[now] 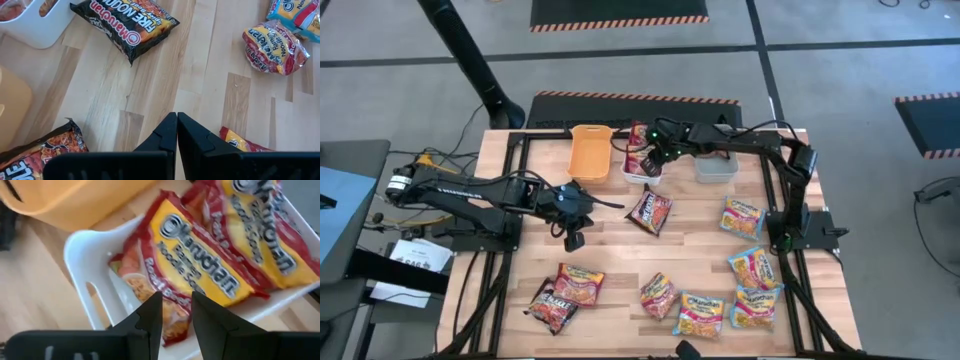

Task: Sort Maruchan noodles
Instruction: Put the red noodle pack into the white bin, then put the blue noodle pack into the orange bin

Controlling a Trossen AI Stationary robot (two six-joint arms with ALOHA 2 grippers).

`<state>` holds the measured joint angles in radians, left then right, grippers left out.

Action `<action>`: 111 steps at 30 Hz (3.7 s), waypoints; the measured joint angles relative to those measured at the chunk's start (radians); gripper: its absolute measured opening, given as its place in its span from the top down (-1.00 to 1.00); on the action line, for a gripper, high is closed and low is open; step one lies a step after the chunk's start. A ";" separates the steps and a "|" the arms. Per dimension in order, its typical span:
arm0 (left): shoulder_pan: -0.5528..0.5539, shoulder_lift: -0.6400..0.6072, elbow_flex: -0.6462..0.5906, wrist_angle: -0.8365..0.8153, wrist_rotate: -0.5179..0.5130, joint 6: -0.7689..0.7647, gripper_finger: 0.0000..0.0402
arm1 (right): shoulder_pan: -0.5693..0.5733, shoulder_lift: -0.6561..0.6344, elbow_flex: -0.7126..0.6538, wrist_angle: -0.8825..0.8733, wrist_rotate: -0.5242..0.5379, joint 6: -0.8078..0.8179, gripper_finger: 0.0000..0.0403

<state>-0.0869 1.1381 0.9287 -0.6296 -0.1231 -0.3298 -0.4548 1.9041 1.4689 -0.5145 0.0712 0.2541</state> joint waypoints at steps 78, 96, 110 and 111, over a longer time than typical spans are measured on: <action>0.004 0.000 0.000 -0.009 -0.023 -0.007 1.00 | -0.097 0.274 0.311 -0.285 -0.038 -0.061 0.37; 0.004 0.000 0.000 -0.008 -0.023 -0.009 1.00 | -0.077 0.274 0.397 -0.373 -0.056 -0.091 0.37; 0.004 0.000 0.000 -0.039 -0.023 -0.011 1.00 | -0.050 0.179 0.398 -0.422 -0.071 -0.107 0.37; 0.004 0.000 0.000 -0.041 -0.023 -0.012 1.00 | -0.046 0.162 0.398 -0.424 -0.072 -0.110 0.37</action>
<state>-0.0834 1.1381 0.9283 -0.6710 -0.1463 -0.3414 -0.5003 2.0658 1.8671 -0.9390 -0.0012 0.1442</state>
